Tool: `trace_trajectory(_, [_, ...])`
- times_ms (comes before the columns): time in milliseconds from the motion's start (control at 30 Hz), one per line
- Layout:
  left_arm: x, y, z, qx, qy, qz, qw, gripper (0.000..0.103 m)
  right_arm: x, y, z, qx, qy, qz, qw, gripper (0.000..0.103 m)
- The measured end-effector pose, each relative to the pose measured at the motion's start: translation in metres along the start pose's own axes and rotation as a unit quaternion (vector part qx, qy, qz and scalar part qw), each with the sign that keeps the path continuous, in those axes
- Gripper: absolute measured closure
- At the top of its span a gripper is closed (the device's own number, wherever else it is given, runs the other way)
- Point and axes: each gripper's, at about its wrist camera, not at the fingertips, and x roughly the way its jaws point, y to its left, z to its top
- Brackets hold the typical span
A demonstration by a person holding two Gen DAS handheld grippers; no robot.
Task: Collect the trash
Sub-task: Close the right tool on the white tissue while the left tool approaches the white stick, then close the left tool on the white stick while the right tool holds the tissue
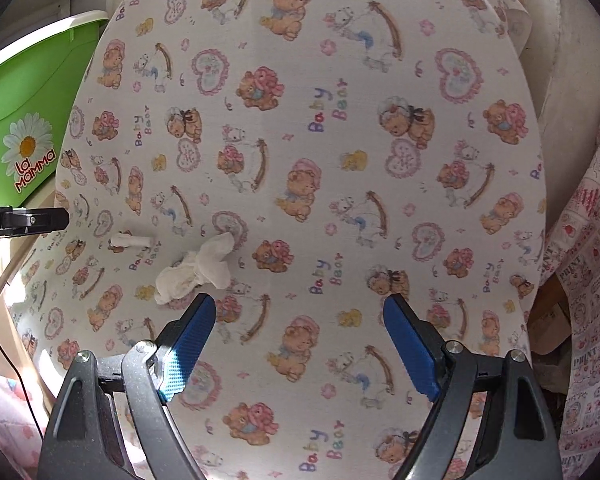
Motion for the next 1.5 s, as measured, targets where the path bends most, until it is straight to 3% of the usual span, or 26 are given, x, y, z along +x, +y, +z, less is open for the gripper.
trace_trajectory(167, [-0.003, 0.005, 0.001, 0.006, -0.012, 0.034, 0.9993, 0.035, 0.019, 0.025, 0.008, -0.009, 0.020, 0.033, 0.999, 0.016])
trace_trajectory(300, [-0.004, 0.008, 0.004, -0.003, -0.012, 0.024, 0.9996, 0.032, 0.031, 0.041, 0.011, -0.014, 0.032, 0.062, 0.997, 0.016])
trace_trajectory(600, [-0.004, 0.011, 0.004, -0.010, -0.010, 0.020, 0.9997, 0.032, 0.055, 0.066, 0.014, -0.037, 0.057, 0.050, 0.996, 0.047])
trace_trajectory(667, [-0.004, 0.011, 0.004, -0.009, -0.010, 0.019, 0.9997, 0.032, 0.058, 0.066, 0.014, -0.036, 0.060, 0.044, 0.997, 0.064])
trace_trajectory(700, [-0.004, 0.010, 0.004, -0.009, -0.010, 0.020, 0.9997, 0.032, 0.058, 0.065, 0.013, -0.037, 0.060, 0.045, 0.996, 0.067])
trace_trajectory(767, [-0.003, 0.010, 0.004, -0.008, -0.009, 0.017, 0.9998, 0.032, 0.055, 0.064, 0.014, -0.042, 0.061, 0.038, 0.997, 0.087])
trace_trajectory(867, [0.003, 0.008, 0.004, -0.004, 0.003, -0.007, 1.0000, 0.035, 0.042, 0.058, 0.013, -0.043, 0.041, 0.039, 0.997, 0.089])
trace_trajectory(1033, [0.018, 0.003, 0.004, -0.001, 0.021, -0.048, 0.9986, 0.053, 0.020, 0.040, 0.009, -0.035, 0.028, 0.057, 0.997, 0.089])
trace_trajectory(1200, [0.034, -0.004, 0.002, 0.018, 0.035, -0.028, 0.9988, 0.060, 0.009, 0.027, 0.002, -0.043, 0.029, 0.049, 0.997, 0.089])
trace_trajectory(1500, [0.054, -0.034, 0.002, 0.054, 0.031, -0.003, 0.9980, 0.057, 0.005, 0.009, -0.003, -0.033, 0.031, 0.037, 0.998, 0.089])
